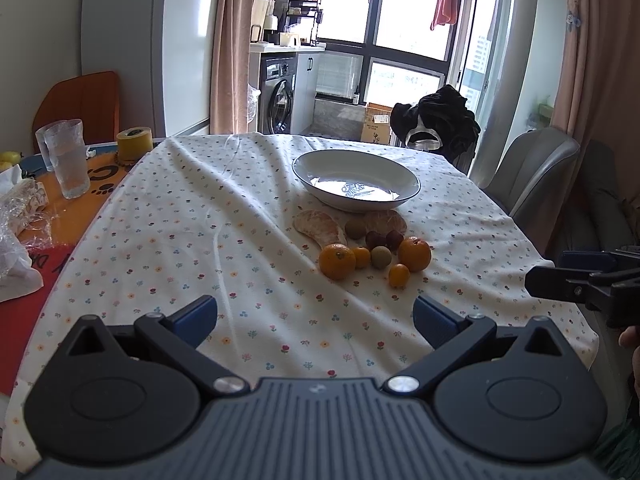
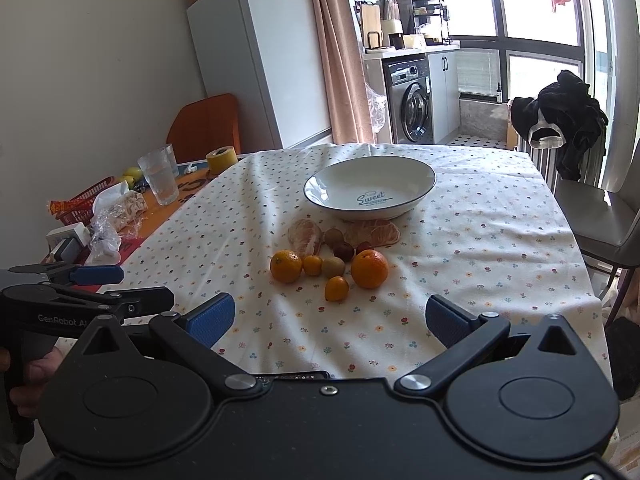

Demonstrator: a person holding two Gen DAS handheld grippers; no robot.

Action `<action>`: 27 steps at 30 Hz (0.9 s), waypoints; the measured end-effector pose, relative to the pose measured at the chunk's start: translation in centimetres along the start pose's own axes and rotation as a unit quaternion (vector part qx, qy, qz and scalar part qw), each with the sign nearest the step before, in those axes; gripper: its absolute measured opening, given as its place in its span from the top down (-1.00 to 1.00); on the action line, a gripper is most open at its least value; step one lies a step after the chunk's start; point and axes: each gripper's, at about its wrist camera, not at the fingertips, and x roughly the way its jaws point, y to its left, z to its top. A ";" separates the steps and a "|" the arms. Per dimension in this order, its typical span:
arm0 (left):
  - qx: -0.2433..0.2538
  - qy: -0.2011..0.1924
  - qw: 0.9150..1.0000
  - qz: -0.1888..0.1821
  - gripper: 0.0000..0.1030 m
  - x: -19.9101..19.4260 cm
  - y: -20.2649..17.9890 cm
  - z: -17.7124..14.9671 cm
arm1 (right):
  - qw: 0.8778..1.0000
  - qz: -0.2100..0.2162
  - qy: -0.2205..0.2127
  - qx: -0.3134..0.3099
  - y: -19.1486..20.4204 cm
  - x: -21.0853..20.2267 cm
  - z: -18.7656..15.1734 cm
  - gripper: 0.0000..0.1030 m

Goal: Organize fruits

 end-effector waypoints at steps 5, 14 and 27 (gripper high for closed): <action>0.004 0.001 1.000 -0.002 -1.00 0.0 -0.1 0.0 | 1.000 -0.003 -0.001 0.004 -0.1 0.0 0.0 -1.00; 0.003 0.001 1.000 0.001 -1.00 0.0 -0.2 0.0 | 1.000 -0.006 0.004 0.000 0.2 0.2 0.0 -1.00; -0.001 -0.001 1.000 0.001 -1.00 -0.2 0.0 0.1 | 1.000 0.003 -0.003 0.002 0.4 0.0 0.1 -1.00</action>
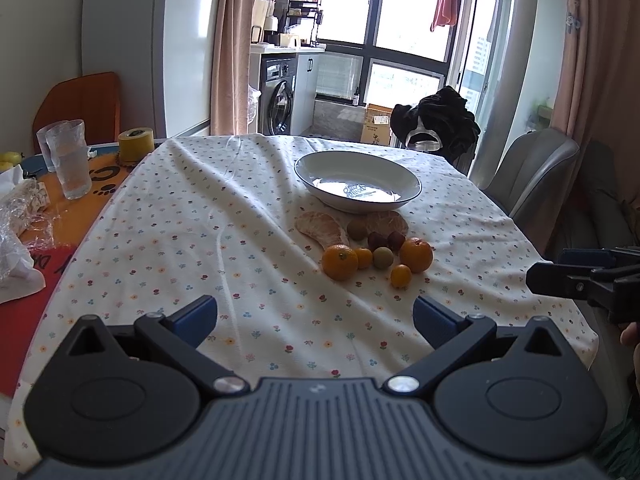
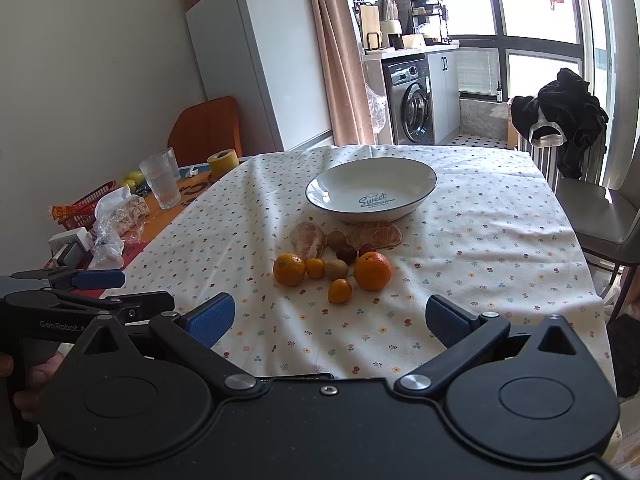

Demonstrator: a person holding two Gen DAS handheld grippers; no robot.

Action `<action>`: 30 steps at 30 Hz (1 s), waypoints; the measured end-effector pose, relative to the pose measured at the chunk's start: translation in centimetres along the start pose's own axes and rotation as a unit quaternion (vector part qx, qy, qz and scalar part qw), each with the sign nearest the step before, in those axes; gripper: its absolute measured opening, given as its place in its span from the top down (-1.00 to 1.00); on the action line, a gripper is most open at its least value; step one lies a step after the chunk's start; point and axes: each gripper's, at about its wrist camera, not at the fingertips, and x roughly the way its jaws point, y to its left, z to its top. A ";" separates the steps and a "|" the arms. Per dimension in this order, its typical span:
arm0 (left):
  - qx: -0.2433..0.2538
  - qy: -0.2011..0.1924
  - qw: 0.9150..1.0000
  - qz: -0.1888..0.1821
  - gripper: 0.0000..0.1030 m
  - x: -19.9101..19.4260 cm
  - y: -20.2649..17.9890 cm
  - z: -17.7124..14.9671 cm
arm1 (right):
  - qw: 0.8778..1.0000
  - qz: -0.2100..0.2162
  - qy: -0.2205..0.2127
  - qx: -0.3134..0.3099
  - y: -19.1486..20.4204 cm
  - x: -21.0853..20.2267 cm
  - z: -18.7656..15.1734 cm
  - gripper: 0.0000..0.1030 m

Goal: Organize fruits
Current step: 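Move both open grippers down toward the oranges in front of the bowl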

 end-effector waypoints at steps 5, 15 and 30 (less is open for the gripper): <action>0.004 0.003 1.000 -0.005 -1.00 0.0 0.0 0.1 | 1.000 0.002 -0.009 0.003 0.0 -0.1 0.1 -1.00; 0.002 0.023 1.000 -0.003 -1.00 2.3 0.7 -0.5 | 1.000 0.009 -0.010 -0.003 -0.7 1.4 -0.2 -1.00; -0.017 0.026 0.999 -0.007 -0.99 6.1 2.3 0.2 | 1.000 0.019 0.013 0.006 -2.7 5.6 -0.3 -1.00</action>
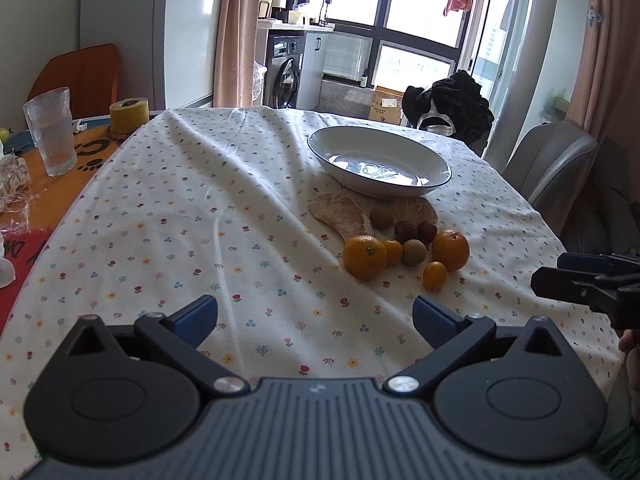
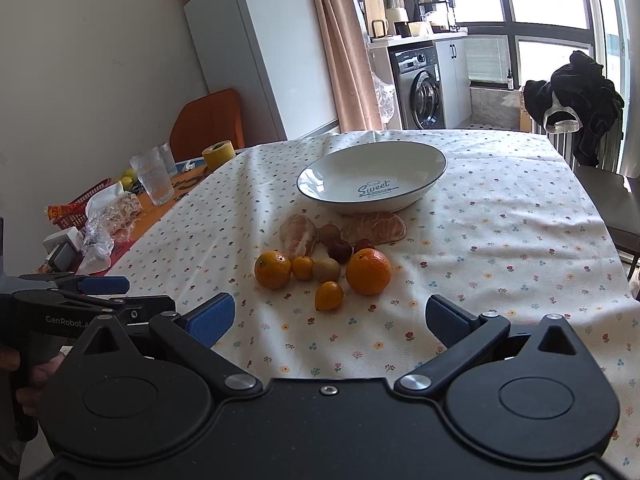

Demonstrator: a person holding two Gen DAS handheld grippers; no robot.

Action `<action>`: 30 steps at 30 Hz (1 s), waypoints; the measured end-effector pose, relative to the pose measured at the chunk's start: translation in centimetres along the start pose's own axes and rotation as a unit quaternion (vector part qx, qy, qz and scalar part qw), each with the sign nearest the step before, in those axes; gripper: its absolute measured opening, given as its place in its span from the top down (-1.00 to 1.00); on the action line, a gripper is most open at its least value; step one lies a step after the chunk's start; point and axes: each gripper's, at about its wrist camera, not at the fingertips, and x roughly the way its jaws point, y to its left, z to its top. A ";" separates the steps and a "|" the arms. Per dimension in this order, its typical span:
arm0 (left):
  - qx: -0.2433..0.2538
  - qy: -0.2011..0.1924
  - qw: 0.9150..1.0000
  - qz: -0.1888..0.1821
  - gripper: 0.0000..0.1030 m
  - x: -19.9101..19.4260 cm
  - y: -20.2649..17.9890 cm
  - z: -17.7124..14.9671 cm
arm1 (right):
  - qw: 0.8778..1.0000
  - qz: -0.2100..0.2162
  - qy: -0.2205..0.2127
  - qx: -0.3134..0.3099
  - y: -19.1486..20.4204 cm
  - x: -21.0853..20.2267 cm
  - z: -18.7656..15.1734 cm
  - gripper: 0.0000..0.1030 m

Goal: Organize fruits
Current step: 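Move both open grippers down toward the oranges in front of the bowl, then close the left gripper on a mandarin while the right gripper grasps a small orange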

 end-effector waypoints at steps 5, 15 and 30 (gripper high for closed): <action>-0.001 -0.001 1.000 -0.011 -0.96 1.4 -0.2 0.4 | 1.000 0.006 -0.004 0.009 -1.0 0.9 0.0 -0.98; -0.005 0.002 1.000 -0.026 -0.78 4.2 -0.3 0.9 | 0.999 0.032 0.013 0.032 -2.4 3.1 0.0 -0.70; -0.017 0.026 0.998 -0.052 -0.17 8.0 0.4 1.9 | 0.993 0.087 0.071 0.043 -2.0 8.0 -0.1 0.30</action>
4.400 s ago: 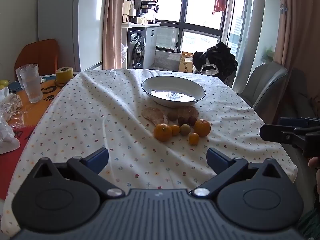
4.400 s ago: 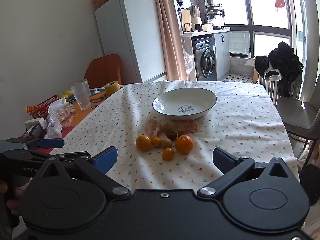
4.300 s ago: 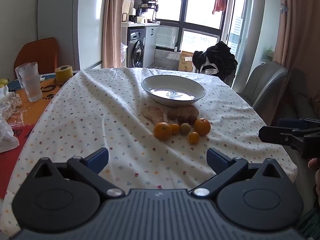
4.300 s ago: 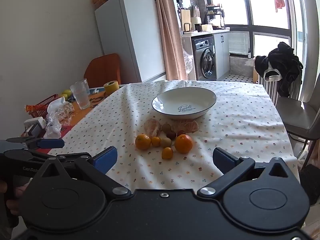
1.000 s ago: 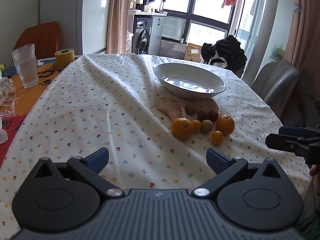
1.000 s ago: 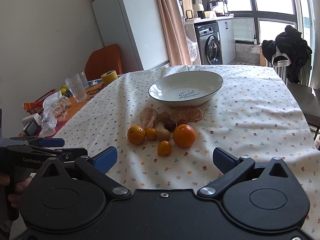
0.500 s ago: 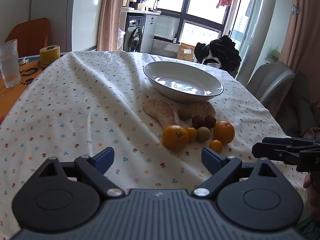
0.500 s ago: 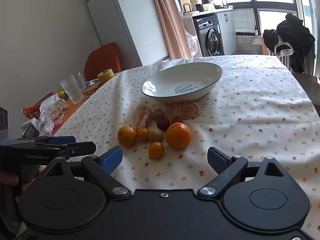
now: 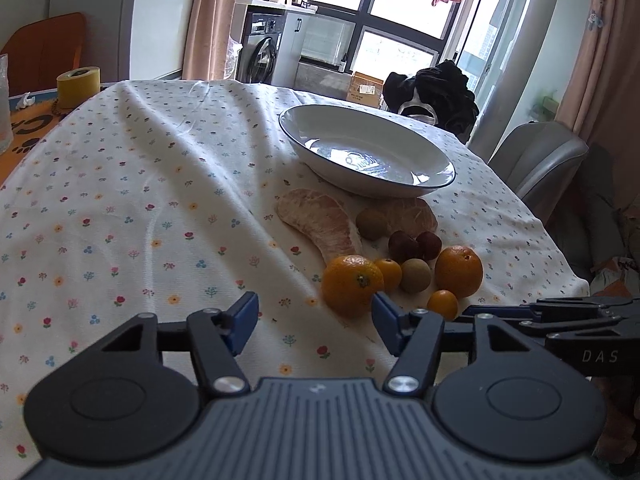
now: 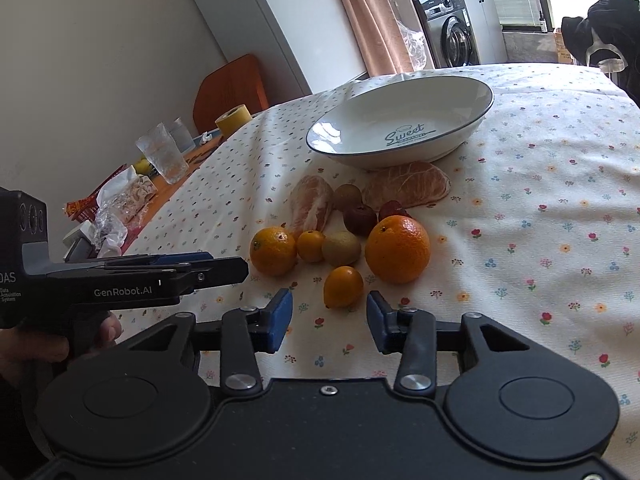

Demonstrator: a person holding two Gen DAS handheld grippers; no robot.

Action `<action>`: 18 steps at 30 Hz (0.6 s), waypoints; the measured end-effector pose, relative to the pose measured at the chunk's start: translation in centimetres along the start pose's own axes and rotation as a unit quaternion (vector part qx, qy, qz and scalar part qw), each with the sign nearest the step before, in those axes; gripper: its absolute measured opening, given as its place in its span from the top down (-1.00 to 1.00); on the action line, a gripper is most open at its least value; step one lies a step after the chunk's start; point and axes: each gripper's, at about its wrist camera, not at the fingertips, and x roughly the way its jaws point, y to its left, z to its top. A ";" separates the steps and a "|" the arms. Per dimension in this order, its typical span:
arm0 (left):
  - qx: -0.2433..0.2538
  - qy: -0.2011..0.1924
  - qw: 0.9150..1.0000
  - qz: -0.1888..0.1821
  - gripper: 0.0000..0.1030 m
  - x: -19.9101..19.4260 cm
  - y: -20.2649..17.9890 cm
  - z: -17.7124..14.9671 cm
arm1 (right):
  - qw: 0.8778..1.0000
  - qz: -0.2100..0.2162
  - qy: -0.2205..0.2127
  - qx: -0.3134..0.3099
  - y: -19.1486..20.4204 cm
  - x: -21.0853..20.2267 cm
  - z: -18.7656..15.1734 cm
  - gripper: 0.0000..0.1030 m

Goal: Organize fruits
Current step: 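Close the left gripper on a mandarin while the right gripper grasps a small orange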

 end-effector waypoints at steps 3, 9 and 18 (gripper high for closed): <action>0.004 0.003 1.000 -0.005 -0.12 0.6 -0.2 0.4 | 1.000 0.002 0.006 -0.003 0.3 0.5 0.2 0.34; 0.015 0.007 1.000 -0.021 -0.10 1.5 -0.9 1.0 | 1.000 -0.007 0.019 -0.002 0.1 1.5 0.7 0.34; 0.017 0.024 0.999 -0.028 -0.10 3.2 -1.1 1.4 | 1.000 -0.004 0.020 -0.005 -0.4 2.1 1.1 0.57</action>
